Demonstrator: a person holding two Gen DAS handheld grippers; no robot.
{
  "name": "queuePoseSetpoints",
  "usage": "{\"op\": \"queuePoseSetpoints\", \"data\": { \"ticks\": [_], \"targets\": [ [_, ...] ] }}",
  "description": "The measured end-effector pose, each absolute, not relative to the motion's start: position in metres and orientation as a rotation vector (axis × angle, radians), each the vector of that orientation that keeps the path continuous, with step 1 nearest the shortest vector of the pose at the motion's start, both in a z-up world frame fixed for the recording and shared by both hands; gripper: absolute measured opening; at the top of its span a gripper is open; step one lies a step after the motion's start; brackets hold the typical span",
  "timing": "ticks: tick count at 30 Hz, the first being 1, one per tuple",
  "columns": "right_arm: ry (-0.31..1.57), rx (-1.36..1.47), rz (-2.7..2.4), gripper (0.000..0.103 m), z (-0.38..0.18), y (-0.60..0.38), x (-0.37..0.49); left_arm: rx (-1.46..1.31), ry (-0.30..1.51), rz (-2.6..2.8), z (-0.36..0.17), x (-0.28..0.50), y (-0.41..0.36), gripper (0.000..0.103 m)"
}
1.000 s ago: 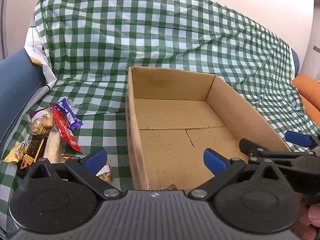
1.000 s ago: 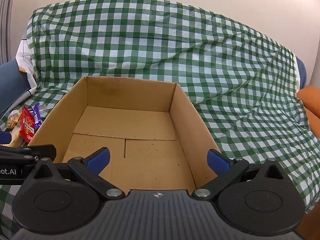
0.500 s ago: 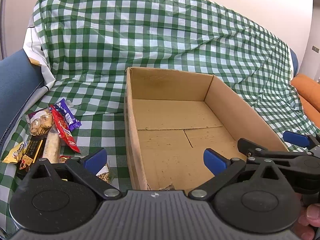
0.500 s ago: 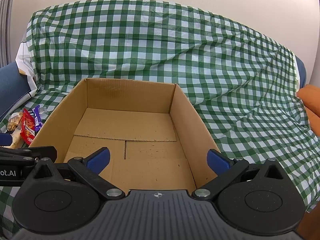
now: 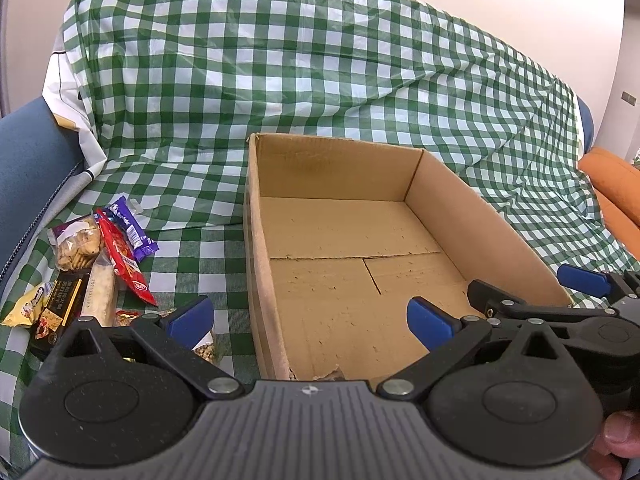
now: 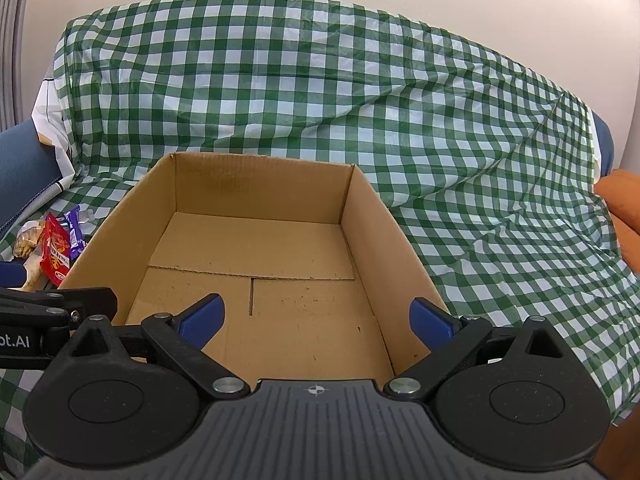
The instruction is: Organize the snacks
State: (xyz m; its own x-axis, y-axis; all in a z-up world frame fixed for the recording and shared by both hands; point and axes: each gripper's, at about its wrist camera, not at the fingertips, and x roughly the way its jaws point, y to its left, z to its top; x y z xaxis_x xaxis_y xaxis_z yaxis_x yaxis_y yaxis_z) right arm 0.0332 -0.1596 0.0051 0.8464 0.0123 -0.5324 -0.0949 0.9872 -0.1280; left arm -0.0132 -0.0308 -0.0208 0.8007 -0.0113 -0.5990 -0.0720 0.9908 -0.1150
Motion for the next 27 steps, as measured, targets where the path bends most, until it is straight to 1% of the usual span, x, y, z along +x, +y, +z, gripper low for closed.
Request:
{"op": "queuePoseSetpoints", "data": {
  "ticks": [1, 4, 27],
  "targets": [
    [0.591, -0.160, 0.057, 0.099, 0.0061, -0.1600, 0.0337, -0.135, 0.642, 0.033, -0.0208, -0.0132, -0.0308, 0.103],
    [0.606, -0.169, 0.055, 0.099, 0.0064, -0.1599, 0.0350, -0.135, 0.642, 0.033, -0.0208, -0.0134, -0.0310, 0.103],
    [0.587, -0.179, 0.051, 0.099, 0.0059, -0.1589, 0.0356, -0.137, 0.643, 0.032, -0.0212, -0.0123, -0.0295, 0.103]
  ]
}}
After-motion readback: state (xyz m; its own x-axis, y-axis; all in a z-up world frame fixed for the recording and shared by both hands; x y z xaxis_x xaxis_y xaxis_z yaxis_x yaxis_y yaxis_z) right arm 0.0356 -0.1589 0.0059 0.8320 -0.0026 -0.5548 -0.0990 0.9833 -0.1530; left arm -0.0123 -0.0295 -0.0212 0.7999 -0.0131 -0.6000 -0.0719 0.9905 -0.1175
